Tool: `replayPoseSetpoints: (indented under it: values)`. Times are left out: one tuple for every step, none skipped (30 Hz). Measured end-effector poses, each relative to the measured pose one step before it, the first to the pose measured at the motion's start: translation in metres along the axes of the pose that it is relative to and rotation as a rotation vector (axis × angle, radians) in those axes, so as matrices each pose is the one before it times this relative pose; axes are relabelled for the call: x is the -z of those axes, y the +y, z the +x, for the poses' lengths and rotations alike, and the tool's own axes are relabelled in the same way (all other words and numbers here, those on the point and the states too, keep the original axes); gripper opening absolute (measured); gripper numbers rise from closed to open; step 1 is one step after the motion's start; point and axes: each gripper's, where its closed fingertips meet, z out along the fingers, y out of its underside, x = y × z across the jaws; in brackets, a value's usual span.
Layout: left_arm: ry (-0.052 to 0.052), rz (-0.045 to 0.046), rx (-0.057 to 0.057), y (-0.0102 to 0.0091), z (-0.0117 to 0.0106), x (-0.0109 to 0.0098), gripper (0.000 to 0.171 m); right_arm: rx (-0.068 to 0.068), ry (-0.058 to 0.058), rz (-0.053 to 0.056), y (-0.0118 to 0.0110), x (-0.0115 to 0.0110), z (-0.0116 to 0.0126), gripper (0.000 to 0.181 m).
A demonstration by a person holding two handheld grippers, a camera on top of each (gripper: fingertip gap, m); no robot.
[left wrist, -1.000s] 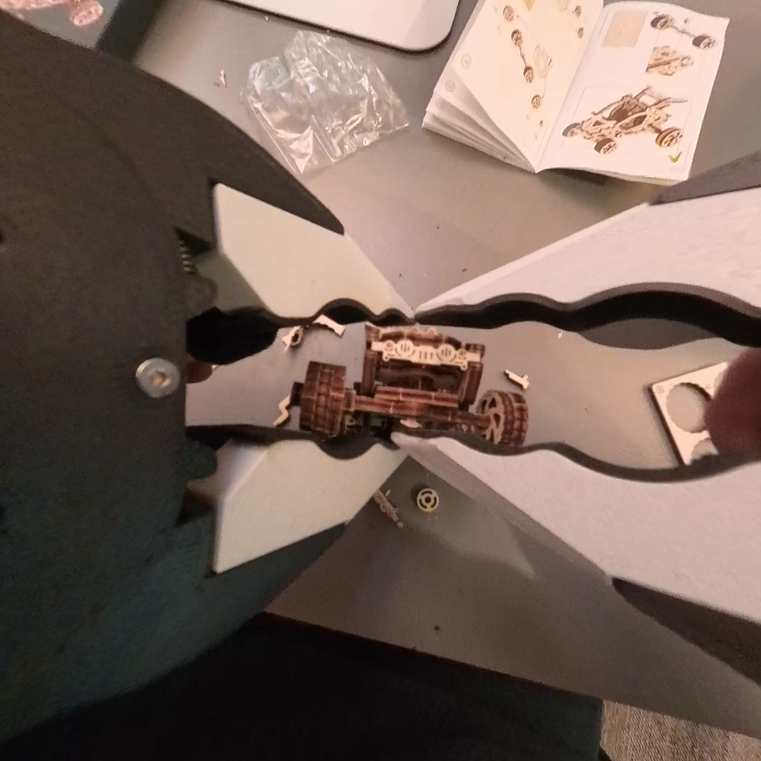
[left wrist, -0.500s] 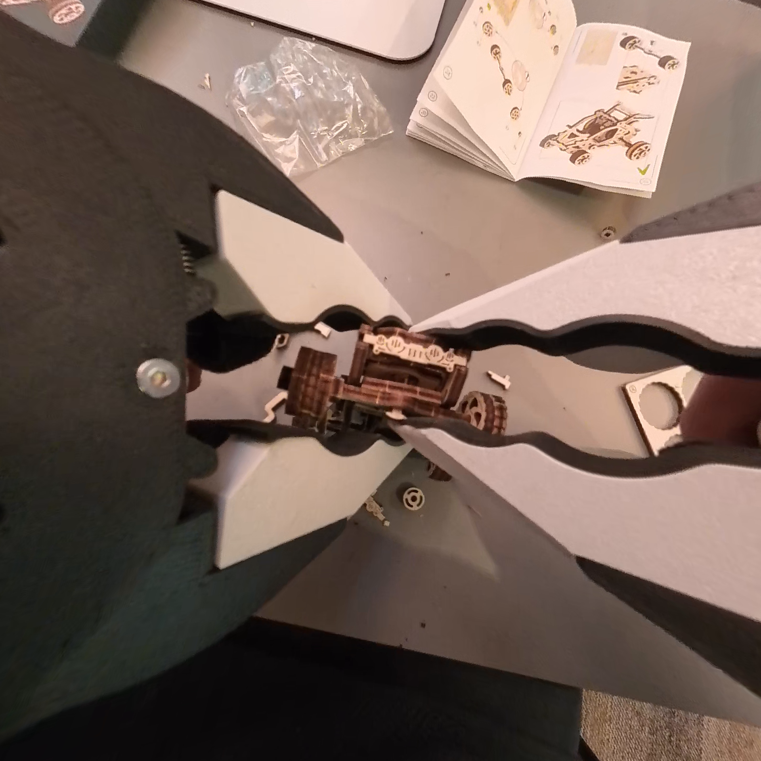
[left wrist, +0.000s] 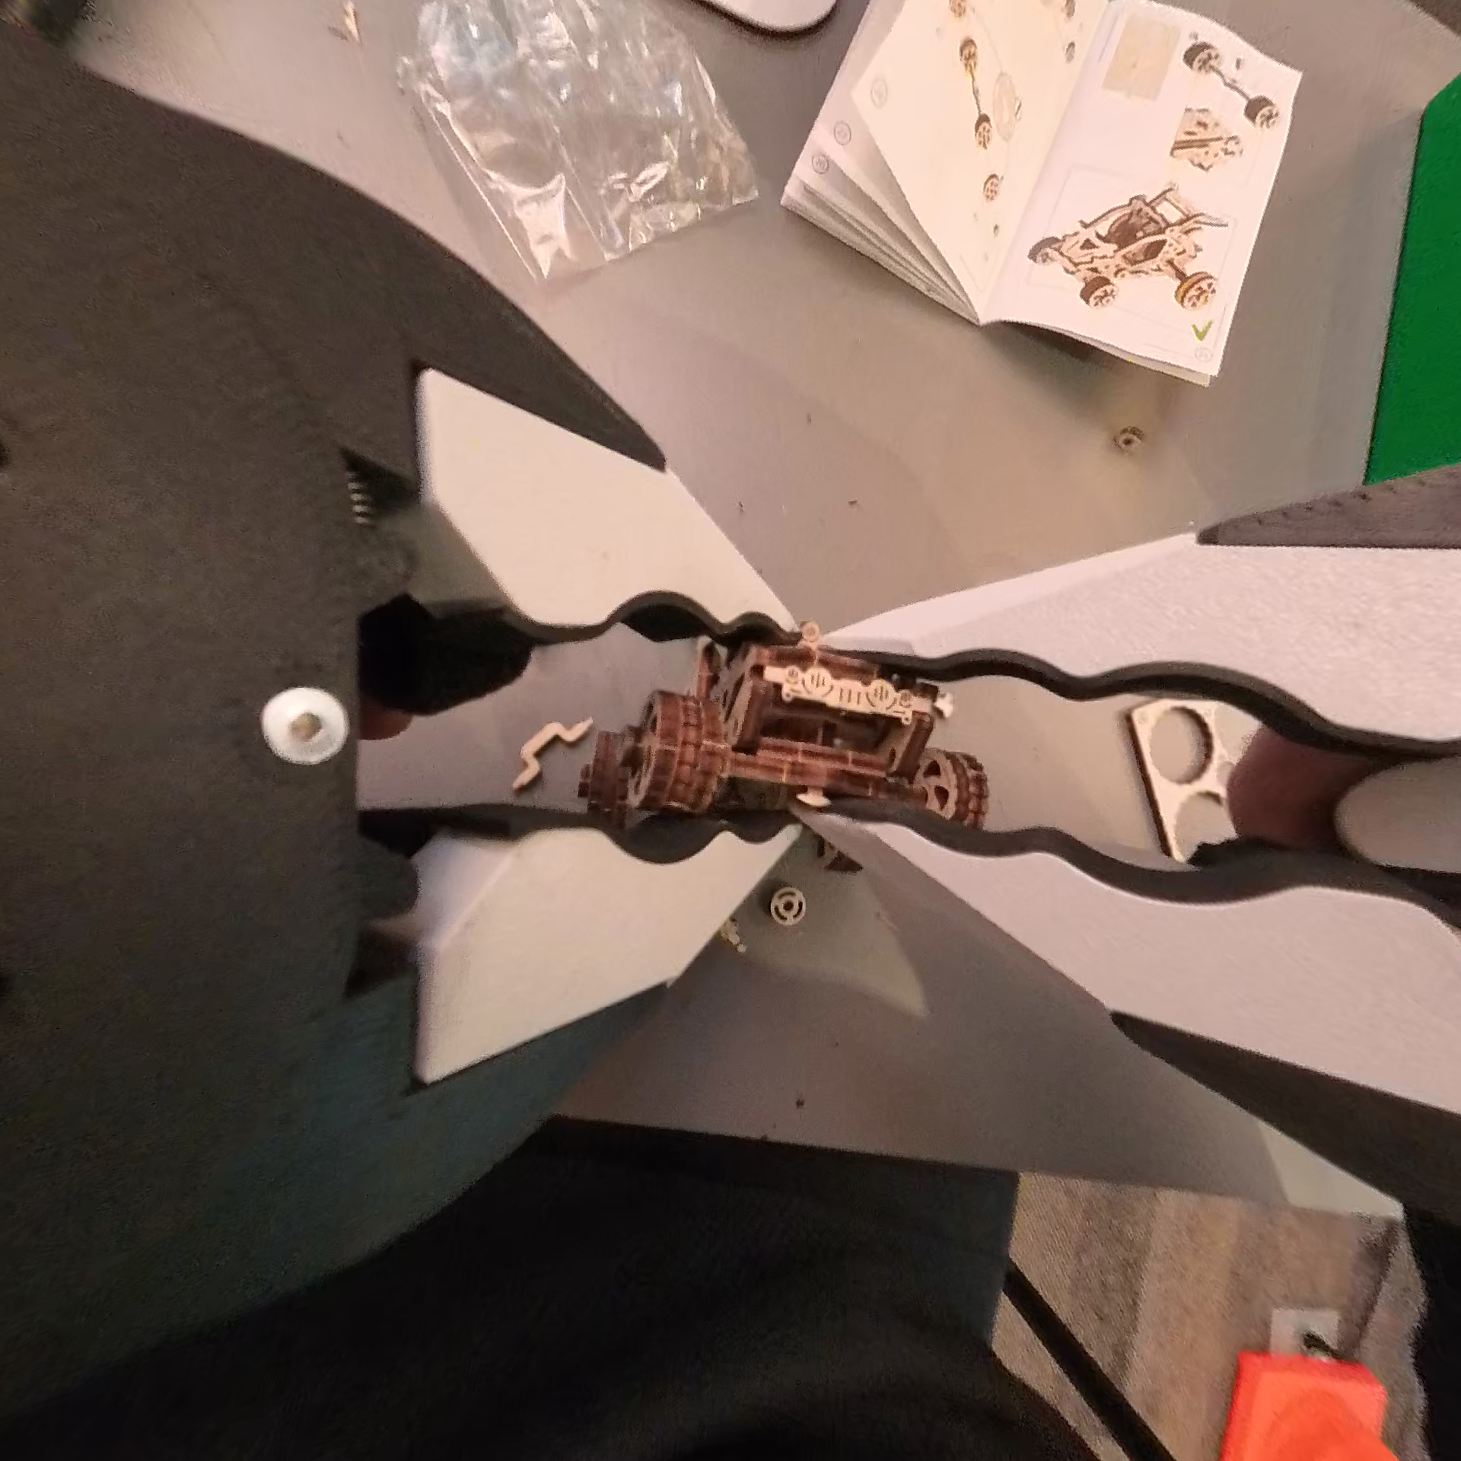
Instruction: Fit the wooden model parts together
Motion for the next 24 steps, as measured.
replayPoseSetpoints:
  values:
    - [0.0134, 0.02019, 0.0068, -0.00143, 0.00084, 0.00132, 0.038, -0.0066, -0.0062, 0.0074, -0.00015, 0.00007, -0.00015, 0.026]
    - [0.0087, 0.01978, 0.008, -0.00171, 0.00036, 0.00125, 0.039, -0.004, -0.0025, 0.0042, 0.00038, 0.0006, 0.00023, 0.026]
    - [0.0199, 0.01702, 0.0167, -0.00163, 0.00161, 0.00124, 0.04, -0.0038, -0.0049, 0.0043, 0.00029, 0.00037, -0.00017, 0.026]
    - [0.0141, 0.01183, 0.0119, -0.00091, 0.00086, 0.00184, 0.039, -0.004, -0.0054, 0.0049, -0.00016, -0.00006, -0.00061, 0.026]
    - [-0.0064, 0.01161, 0.0005, -0.00067, -0.00149, 0.00194, 0.037, -0.0006, 0.0025, 0.0009, -0.0001, 0.00015, 0.00009, 0.027]
    - [-0.0037, 0.00267, -0.0013, 0.00016, -0.00028, 0.00029, 0.037, 0.0015, 0.0027, 0.0002, 0.0001, 0.00014, 0.00057, 0.027]
    - [0.0013, 0.00859, -0.0022, -0.00112, 0.00105, -0.00007, 0.037, -0.0062, -0.0091, 0.0004, -0.00002, 0.00008, -0.0006, 0.027]
    - [-0.0091, 0.00339, -0.0106, -0.00008, -0.00026, -0.00012, 0.037, -0.0017, -0.0054, -0.0039, 0.00018, 0.00041, -0.00014, 0.027]
    - [-0.0013, 0.00519, -0.001, -0.00021, 0.00009, 0.00012, 0.036, 0.0046, -0.0004, -0.0023, 0.00015, 0.00013, -0.00002, 0.028]
    - [0.0123, 0.00301, 0.0117, 0.00013, 0.00097, 0.00056, 0.037, 0.0032, -0.0024, -0.0017, -0.00018, -0.00051, -0.00053, 0.028]
    - [0.0033, 0.00027, 0.0017, 0.00044, -0.00002, 0.00112, 0.036, 0.0027, 0.0, -0.0021, -0.00038, -0.00045, -0.00051, 0.028]
    - [0.0007, 0.00597, -0.0043, -0.00054, 0.00088, 0.00137, 0.036, 0.0047, -0.0012, -0.0025, 0.0, -0.00003, -0.00048, 0.028]
    - [0.0045, 0.01014, 0.0004, -0.00149, 0.0014, 0.00164, 0.035, -0.0018, -0.0067, -0.0022, 0.00036, 0.00003, -0.00076, 0.028]
    - [-0.0114, 0.00712, -0.002, -0.00074, -0.00098, 0.00147, 0.035, -0.0029, -0.0007, 0.003, -0.00004, 0.00006, 0.00004, 0.028]
    - [-0.0061, 0.00424, -0.0042, -0.00035, 0.00015, 0.00082, 0.034, 0.0007, 0.001, 0.0034, -0.00013, -0.00028, 0.00005, 0.028]
    - [-0.0005, 0.00405, -0.0018, 0.00017, 0.00094, 0.00017, 0.035, -0.0013, -0.0039, 0.0008, -0.00002, -0.00026, -0.00063, 0.027]
    - [-0.0015, 0.00872, 0.0005, -0.00026, 0.00063, 0.00085, 0.035, 0.0037, -0.0005, 0.0005, -0.00015, -0.00023, -0.00059, 0.028]
    - [0.0026, 0.01297, 0.0071, -0.00036, 0.00065, 0.00166, 0.034, 0.0064, -0.0018, -0.0004, -0.00009, -0.0002, -0.00109, 0.027]
    - [0.0024, 0.00641, 0.008, 0.00026, 0.00024, 0.00194, 0.034, 0.0005, -0.0035, -0.0001, 0.00028, -0.00027, -0.00087, 0.027]
    - [0.004, 0.00858, 0.0036, -0.00022, 0.0005, 0.00226, 0.033, -0.0013, -0.0107, -0.0005, 0.00056, -0.00062, -0.0016, 0.028]
    - [-0.0032, 0.00369, 0.0045, 0.00024, -0.00069, 0.00143, 0.033, -0.0009, -0.0038, -0.0027, 0.001, -0.00095, -0.00048, 0.029]
    - [0.0006, 0.00288, 0.0045, 0.00017, 0.00009, 0.00032, 0.033, 0.0024, -0.0082, 0.0037, 0.00005, -0.00065, -0.00132, 0.032]
    - [0.0067, 0.01007, -0.0038, -0.00081, 0.00144, 0.00014, 0.032, 0.0004, -0.0149, -0.0004, 0.00031, -0.00043, -0.00204, 0.033]
    - [0.0015, 0.00506, -0.0036, 0.0, 0.00031, -0.00021, 0.032, -0.0022, -0.0018, 0.0032, -0.00037, -0.00001, 0.00027, 0.033]
